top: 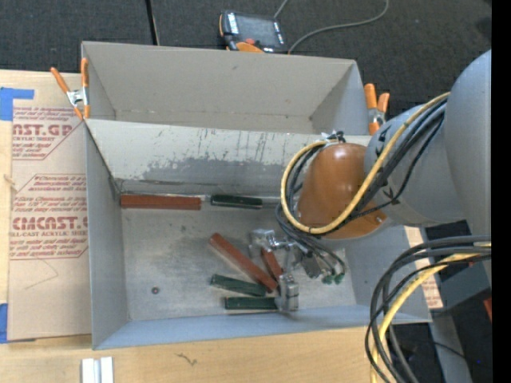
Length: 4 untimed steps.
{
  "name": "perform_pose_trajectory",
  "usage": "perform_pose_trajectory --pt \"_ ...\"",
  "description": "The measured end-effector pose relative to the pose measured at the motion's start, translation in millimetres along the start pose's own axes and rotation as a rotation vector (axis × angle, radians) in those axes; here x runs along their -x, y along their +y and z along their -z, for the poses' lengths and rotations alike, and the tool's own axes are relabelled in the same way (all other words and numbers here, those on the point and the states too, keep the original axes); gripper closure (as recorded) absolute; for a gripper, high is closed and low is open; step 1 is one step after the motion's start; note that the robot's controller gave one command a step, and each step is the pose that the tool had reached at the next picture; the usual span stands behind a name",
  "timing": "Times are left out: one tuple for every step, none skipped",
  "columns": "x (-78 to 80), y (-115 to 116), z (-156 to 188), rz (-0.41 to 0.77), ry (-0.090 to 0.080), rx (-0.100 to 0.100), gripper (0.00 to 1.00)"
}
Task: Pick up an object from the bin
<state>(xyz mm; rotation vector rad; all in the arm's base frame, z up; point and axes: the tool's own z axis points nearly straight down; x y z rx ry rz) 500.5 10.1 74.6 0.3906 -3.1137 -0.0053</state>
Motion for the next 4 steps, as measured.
perform_pose_trajectory --pt "43.8 74.8 -4.2 -0.255 -0.005 -0.001 0.00" --pt "42.9 40.3 -4.0 -0.279 -0.005 -0.003 0.00" --pt "41.9 42.4 -1.7 -0.274 0.006 -0.002 1.00" --pt "57.3 33.2 176.7 -0.281 -0.014 -0.003 1.00"
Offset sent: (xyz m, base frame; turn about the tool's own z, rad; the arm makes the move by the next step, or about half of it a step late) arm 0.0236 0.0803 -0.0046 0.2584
